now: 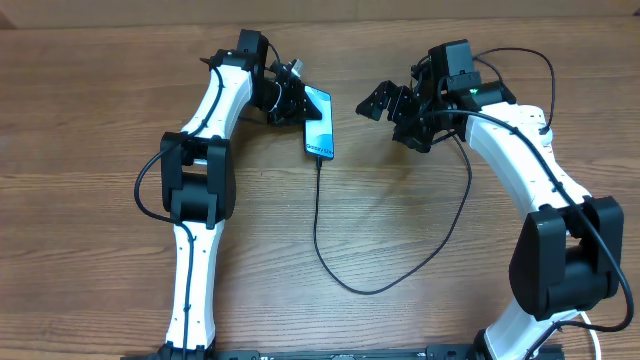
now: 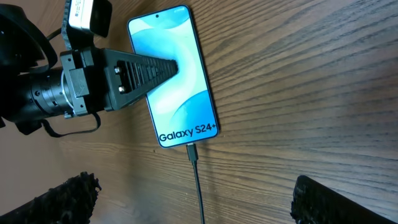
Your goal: Plug charger to phone and switch on socket
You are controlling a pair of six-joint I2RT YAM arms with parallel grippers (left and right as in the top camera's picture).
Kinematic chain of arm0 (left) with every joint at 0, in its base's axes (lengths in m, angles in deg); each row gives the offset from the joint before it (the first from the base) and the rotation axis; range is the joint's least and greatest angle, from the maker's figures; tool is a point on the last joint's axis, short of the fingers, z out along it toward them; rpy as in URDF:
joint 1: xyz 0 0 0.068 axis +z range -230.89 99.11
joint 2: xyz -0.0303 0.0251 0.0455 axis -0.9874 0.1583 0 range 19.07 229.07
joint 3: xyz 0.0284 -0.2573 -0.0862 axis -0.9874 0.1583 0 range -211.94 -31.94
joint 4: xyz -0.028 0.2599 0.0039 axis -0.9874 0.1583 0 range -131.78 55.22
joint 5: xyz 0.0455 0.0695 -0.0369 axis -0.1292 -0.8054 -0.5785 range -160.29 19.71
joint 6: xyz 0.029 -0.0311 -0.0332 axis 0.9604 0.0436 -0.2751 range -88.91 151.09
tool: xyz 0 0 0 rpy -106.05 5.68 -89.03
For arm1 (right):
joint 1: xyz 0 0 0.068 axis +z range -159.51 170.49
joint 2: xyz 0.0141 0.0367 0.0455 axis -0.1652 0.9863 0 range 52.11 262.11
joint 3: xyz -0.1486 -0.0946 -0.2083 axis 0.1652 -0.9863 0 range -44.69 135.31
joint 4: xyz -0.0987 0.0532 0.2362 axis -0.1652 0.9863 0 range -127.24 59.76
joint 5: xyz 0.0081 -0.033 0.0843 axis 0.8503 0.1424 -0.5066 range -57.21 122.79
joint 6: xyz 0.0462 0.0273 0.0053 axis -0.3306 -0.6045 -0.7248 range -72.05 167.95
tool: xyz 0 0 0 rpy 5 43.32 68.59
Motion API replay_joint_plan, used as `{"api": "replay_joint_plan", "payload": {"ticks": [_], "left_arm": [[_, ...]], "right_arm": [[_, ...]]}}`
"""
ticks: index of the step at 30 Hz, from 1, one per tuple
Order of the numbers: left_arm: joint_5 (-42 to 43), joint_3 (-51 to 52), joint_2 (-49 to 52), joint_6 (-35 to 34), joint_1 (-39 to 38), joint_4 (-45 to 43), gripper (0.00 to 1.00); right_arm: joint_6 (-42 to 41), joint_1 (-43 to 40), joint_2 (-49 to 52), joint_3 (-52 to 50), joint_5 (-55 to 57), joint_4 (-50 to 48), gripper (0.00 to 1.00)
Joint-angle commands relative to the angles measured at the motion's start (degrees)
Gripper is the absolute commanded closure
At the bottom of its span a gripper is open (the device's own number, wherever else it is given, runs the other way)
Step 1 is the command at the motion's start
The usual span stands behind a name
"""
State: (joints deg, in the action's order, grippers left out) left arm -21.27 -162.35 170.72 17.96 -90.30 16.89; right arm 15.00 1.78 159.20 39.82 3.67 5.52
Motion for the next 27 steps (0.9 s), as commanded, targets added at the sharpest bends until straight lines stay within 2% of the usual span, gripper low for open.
{"api": "replay_joint_plan", "payload": {"ticks": [1, 6, 12, 14, 18, 22, 24, 27], "left_arm": [[-5.9, 1.0, 0.2, 0.9, -0.5, 0.2, 0.86], [-8.1, 1.1, 0.2, 0.9, -0.7, 0.7, 0.83], [-10.1, 1.1, 0.2, 1.1, -1.2, 1.2, 0.74], [-13.4, 1.1, 0.2, 1.1, -1.2, 1.3, 0.74], [-19.4, 1.1, 0.2, 1.1, -1.2, 2.4, 0.64], [-23.8, 1.1, 0.2, 1.1, -1.2, 3.5, 0.45], [-23.9, 1.1, 0.2, 1.1, -1.2, 3.9, 0.31], [-23.9, 1.1, 0.2, 1.1, -1.1, 3.9, 0.22]], "right_arm": [[0.5, -0.2, -1.2, 0.7, 0.6, 0.1, 0.00], [0.5, -0.2, -1.2, 0.7, 0.6, 0.5, 0.00], [0.5, -0.2, -1.2, 0.7, 0.6, 0.7, 0.00], [0.5, -0.2, -1.2, 0.7, 0.6, 0.7, 0.00], [0.5, -0.2, -1.2, 0.7, 0.7, 0.7, 0.00], [0.5, -0.2, -1.2, 0.7, 2.6, 0.7, 0.00], [0.4, -0.2, -1.2, 0.7, 2.6, 0.7, 0.00], [0.4, -0.2, -1.2, 0.7, 2.5, 0.7, 0.00]]}}
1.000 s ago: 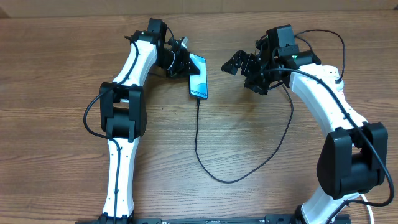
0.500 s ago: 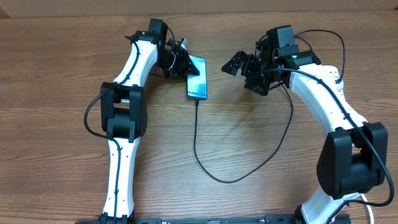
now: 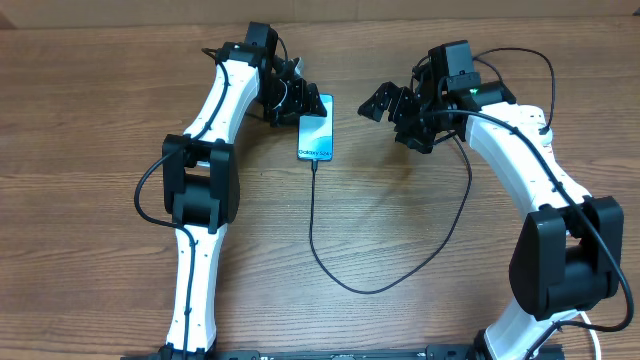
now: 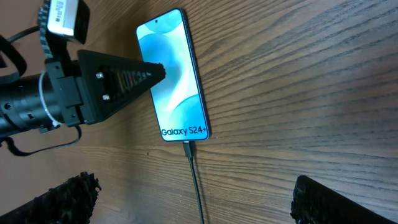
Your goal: Plug charger to phone and switch on socket
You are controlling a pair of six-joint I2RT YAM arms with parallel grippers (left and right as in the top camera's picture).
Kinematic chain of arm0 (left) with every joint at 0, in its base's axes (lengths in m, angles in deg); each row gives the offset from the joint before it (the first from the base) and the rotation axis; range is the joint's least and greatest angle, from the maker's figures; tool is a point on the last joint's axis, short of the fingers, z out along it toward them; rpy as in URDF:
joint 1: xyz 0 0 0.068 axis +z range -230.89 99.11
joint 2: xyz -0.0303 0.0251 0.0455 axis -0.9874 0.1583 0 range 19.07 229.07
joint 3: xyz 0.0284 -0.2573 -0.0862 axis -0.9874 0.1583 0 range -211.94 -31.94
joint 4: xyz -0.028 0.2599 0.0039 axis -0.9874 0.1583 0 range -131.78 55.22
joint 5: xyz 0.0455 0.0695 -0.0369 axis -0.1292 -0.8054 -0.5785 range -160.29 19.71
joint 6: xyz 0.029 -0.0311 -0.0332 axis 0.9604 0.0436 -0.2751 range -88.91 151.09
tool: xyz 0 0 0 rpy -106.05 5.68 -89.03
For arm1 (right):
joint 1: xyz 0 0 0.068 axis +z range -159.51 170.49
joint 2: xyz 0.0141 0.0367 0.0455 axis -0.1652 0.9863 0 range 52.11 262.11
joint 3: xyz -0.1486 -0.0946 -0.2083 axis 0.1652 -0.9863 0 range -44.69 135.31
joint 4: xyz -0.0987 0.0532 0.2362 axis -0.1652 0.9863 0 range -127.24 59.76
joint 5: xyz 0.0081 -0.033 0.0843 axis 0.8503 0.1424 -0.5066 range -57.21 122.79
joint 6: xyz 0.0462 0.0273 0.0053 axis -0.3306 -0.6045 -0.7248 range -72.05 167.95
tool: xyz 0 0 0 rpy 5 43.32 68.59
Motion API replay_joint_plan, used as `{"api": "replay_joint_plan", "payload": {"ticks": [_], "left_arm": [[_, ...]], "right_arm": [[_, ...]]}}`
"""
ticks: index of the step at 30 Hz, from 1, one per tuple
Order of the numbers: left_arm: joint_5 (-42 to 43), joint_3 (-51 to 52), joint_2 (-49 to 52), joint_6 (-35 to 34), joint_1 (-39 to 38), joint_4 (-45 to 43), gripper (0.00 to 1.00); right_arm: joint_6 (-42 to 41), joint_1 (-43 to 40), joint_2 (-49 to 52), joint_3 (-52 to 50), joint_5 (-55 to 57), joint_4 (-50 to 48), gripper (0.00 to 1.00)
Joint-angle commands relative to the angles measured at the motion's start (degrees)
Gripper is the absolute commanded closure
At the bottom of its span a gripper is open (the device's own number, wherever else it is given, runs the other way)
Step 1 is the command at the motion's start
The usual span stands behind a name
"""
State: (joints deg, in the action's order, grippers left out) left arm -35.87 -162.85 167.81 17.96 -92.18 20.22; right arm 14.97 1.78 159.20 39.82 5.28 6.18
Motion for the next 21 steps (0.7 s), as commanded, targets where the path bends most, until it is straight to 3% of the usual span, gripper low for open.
{"api": "replay_joint_plan", "payload": {"ticks": [1, 7, 8, 16, 21], "left_arm": [[-9.4, 1.6, 3.1, 1.1, 0.8, 0.6, 0.19], [-9.4, 1.6, 3.1, 1.1, 1.5, 1.2, 0.07], [-9.4, 1.6, 3.1, 1.1, 1.9, 1.4, 0.00], [-12.3, -1.9, 1.9, 1.1, 5.6, 5.7, 0.00], [-18.0, -3.6, -6.3, 1.3, 7.0, 5.7, 0.00]], "right_arm": [[0.5, -0.2, -1.2, 0.7, 0.9, 0.0, 0.00], [0.5, -0.2, -1.2, 0.7, 0.9, 0.1, 0.00], [0.5, -0.2, -1.2, 0.7, 1.0, 0.1, 0.00], [0.4, -0.2, -1.2, 0.7, 8.3, 3.0, 0.00], [0.3, -2.9, -1.2, 0.7, 9.0, 3.8, 0.00]]}}
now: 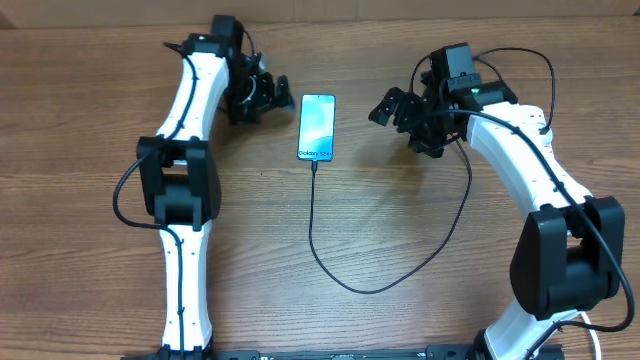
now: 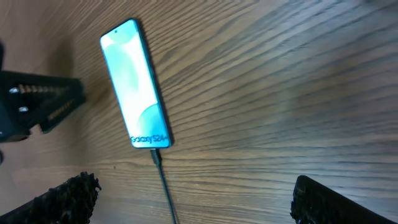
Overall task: Plug charger to phone and switch on socket
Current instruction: 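Open the left gripper and withdraw both arms from the phone, then move the right gripper over the white power strip's orange switch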
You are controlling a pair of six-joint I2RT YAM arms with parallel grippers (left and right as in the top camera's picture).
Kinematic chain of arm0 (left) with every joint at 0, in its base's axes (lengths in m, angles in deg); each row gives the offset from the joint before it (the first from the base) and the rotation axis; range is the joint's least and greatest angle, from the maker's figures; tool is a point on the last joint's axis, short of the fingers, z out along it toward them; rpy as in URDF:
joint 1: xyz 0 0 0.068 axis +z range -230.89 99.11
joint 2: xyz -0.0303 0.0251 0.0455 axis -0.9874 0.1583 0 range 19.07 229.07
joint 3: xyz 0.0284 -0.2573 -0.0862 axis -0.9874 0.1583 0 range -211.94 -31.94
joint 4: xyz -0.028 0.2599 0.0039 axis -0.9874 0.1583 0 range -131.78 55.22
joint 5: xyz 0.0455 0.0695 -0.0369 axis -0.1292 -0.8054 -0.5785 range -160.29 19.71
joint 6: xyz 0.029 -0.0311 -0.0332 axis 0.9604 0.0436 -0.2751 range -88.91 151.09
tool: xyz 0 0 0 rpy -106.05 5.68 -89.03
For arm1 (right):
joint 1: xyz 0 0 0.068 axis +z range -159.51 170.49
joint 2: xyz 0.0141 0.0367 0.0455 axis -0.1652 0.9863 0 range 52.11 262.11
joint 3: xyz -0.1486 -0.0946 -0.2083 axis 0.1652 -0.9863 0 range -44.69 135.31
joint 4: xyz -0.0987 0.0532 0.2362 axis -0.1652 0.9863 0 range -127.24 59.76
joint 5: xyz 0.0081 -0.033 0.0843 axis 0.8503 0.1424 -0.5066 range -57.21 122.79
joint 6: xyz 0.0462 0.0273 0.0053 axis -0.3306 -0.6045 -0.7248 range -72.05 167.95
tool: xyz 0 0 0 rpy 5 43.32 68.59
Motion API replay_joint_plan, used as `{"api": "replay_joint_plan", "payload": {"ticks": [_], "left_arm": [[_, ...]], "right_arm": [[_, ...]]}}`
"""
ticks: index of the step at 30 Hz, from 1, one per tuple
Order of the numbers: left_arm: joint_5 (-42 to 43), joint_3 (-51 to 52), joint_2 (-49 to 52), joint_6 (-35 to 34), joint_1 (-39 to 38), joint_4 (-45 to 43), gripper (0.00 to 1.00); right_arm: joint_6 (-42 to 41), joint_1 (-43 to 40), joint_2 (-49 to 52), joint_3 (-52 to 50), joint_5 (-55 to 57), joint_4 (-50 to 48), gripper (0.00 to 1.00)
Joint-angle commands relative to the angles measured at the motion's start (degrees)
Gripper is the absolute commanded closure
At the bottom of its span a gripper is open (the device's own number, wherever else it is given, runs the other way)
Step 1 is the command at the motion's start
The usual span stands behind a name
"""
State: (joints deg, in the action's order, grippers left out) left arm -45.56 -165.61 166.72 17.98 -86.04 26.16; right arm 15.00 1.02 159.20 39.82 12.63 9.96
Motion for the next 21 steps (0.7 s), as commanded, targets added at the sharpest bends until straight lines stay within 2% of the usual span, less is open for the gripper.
{"api": "replay_joint_plan", "payload": {"ticks": [1, 7, 10, 12, 14, 17, 21], "left_arm": [[-8.9, -0.9, -6.9, 1.7, 0.8, -0.5, 0.00], [-16.0, -0.9, -17.9, 2.8, 1.3, -1.7, 0.00], [-20.2, -0.9, -24.2, 2.8, 2.3, -3.3, 0.00], [-24.7, -0.9, -28.2, 2.8, 3.0, -4.8, 0.00], [-26.7, -0.9, -29.0, 2.8, 3.1, -6.4, 0.00], [-26.6, -0.6, -28.8, 2.8, 3.0, -6.5, 0.00], [-26.6, -0.6, -28.8, 2.6, 2.9, -6.4, 0.00]], "right_arm": [[0.0, -2.7, -1.2, 0.7, 1.7, 0.1, 0.00], [0.7, -9.3, -1.2, 0.7, 1.7, 4.7, 0.00], [6.5, -15.2, -1.2, 3.2, 2.8, 11.8, 0.00], [6.5, -19.9, -1.2, 8.6, 11.5, 20.7, 0.00], [6.3, -22.9, -1.2, 13.0, 20.2, 25.3, 0.00], [4.3, -27.0, -1.2, 16.1, 33.5, 25.5, 0.00], [4.3, -31.0, -1.1, 14.5, 35.6, 21.9, 0.00]]}}
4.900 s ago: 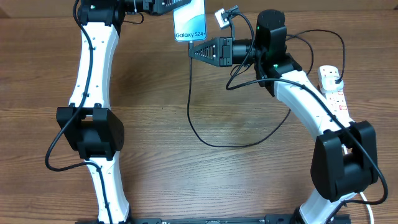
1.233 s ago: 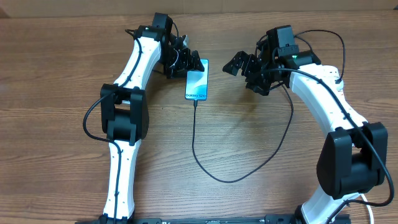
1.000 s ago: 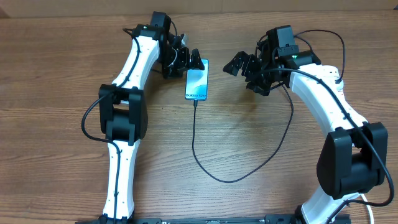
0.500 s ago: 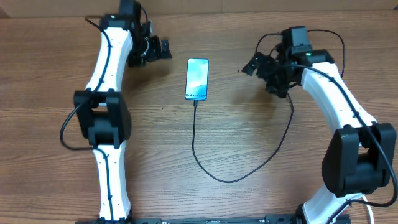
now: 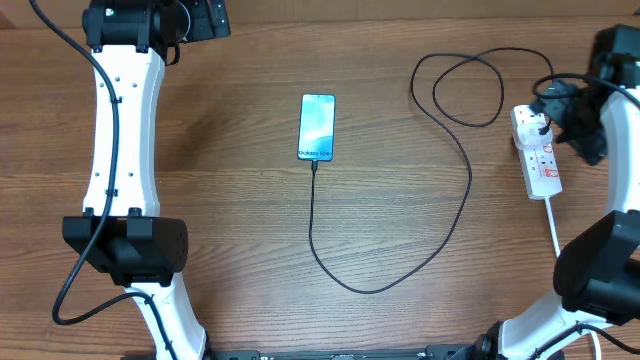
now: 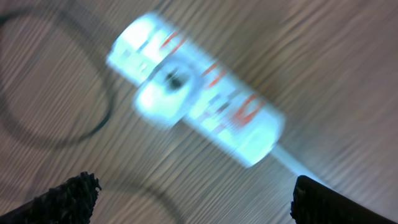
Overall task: Plug charger to phone and switch on socket
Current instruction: 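Move the right gripper over the white power strip's orange switch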
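The phone [image 5: 317, 127] lies screen up at the table's middle, lit blue. A black charger cable [image 5: 312, 230] is plugged into its near end, loops round and runs to a plug [image 5: 533, 124] in the white socket strip [image 5: 541, 152] at the right. My right gripper [image 5: 575, 120] hovers beside the strip. In the right wrist view the strip [image 6: 193, 99] is blurred, and the right gripper [image 6: 193, 208] is open above it with nothing between its fingertips [image 6: 68, 199]. My left gripper [image 5: 205, 18] is at the far top left, its jaws unclear.
The cable makes a loose coil [image 5: 465, 90] left of the strip. A white lead [image 5: 553, 230] runs from the strip toward the near edge. The brown wooden table [image 5: 200, 250] holds nothing else in view.
My right gripper has gone from just right of the phone to the socket strip at the right edge. The left arm has swung from beside the phone to the top left corner. The phone stayed put.
The left gripper's fingers lay on the slanted phone while the right gripper stood open beside it. Then the phone lay straighter under the left fingers. Then the left gripper was off it, to the left. Now both arms are away from the phone, the cable still plugged in.
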You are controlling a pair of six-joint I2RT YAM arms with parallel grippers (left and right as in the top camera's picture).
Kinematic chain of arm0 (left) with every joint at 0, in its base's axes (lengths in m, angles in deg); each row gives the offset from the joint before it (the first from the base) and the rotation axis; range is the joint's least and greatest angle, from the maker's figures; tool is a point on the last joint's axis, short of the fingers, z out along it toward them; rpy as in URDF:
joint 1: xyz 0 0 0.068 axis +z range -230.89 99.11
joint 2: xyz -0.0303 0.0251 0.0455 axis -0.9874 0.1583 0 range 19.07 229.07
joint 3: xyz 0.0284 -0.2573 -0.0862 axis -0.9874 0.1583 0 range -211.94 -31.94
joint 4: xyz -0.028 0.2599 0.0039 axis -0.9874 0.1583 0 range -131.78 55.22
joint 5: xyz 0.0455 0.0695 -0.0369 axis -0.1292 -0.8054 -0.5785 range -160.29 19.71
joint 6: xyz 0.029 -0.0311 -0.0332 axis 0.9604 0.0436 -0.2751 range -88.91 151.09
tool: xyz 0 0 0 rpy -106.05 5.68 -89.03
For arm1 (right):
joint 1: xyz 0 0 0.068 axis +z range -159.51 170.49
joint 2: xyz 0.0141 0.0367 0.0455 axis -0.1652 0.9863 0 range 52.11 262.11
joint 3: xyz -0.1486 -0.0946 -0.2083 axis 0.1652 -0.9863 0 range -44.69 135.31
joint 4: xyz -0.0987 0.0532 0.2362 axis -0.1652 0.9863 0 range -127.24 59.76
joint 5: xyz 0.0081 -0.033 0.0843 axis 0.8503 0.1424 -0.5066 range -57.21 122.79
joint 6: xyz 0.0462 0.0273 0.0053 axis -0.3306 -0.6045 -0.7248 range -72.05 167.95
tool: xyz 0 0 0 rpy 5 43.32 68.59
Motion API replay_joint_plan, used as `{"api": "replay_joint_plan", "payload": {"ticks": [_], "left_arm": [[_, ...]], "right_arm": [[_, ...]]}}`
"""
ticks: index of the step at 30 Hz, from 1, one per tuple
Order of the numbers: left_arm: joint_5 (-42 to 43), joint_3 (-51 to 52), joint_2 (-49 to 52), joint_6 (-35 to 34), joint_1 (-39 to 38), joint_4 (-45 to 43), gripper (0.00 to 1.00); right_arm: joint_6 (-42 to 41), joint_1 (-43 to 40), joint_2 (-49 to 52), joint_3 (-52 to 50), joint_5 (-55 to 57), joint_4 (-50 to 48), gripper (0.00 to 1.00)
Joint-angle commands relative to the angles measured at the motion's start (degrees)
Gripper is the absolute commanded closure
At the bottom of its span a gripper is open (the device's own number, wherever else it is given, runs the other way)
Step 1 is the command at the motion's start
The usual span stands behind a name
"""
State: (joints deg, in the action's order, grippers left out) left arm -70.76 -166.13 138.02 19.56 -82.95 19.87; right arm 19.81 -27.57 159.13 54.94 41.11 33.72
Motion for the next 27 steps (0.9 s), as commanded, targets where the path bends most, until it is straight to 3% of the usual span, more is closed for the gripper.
{"api": "replay_joint_plan", "payload": {"ticks": [1, 7, 18, 27], "left_arm": [[-1.4, -0.1, -0.1, 1.0, -0.2, -0.1, 0.00], [-1.4, -0.1, -0.1, 1.0, -0.2, -0.2, 0.00], [-1.4, -0.1, -0.1, 1.0, -0.2, -0.1, 0.00], [-1.4, -0.1, -0.1, 1.0, -0.2, -0.2, 0.00]], "right_arm": [[-0.5, -3.0, -1.0, -1.7, 7.2, -3.1, 0.00], [-0.2, -7.3, -0.9, -11.0, 6.8, -12.2, 0.00], [12.2, -12.8, -0.4, -22.5, -2.6, -26.8, 0.00], [11.9, -11.8, 2.3, -22.8, -3.7, -29.2, 0.00]]}}
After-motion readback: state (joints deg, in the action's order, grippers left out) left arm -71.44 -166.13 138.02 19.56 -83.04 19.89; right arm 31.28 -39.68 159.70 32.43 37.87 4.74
